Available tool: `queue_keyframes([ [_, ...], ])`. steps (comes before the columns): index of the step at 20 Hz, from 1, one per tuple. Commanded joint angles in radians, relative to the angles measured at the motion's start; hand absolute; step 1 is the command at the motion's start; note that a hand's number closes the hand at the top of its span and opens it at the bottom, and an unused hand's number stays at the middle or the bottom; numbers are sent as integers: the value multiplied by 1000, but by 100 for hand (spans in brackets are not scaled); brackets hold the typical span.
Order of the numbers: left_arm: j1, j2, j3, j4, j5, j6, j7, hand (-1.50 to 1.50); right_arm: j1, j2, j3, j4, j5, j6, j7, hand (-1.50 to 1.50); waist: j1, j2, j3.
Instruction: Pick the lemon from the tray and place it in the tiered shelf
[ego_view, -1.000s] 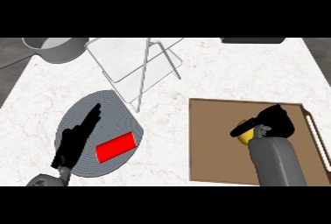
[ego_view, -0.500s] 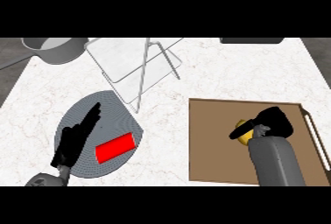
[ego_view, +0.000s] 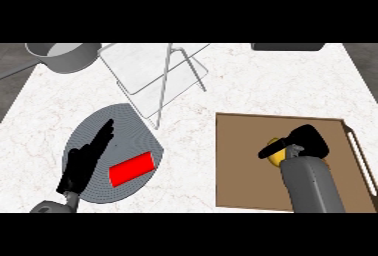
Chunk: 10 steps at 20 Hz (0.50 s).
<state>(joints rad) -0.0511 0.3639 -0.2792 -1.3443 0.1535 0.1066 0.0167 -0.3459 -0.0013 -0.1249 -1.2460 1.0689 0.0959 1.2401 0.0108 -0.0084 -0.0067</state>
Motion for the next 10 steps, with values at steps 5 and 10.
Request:
queue_keyframes([
  [5, 4, -18, 17, 44, -27, -18, -26, 0, 8, 1, 43, 131, 21, -116, 66, 150, -3, 10, 7],
  [10, 31, -16, 25, 5, -28, -28, -27, 0, -23, 1, 47, 118, 74, -91, 112, 150, -1, 8, 7],
])
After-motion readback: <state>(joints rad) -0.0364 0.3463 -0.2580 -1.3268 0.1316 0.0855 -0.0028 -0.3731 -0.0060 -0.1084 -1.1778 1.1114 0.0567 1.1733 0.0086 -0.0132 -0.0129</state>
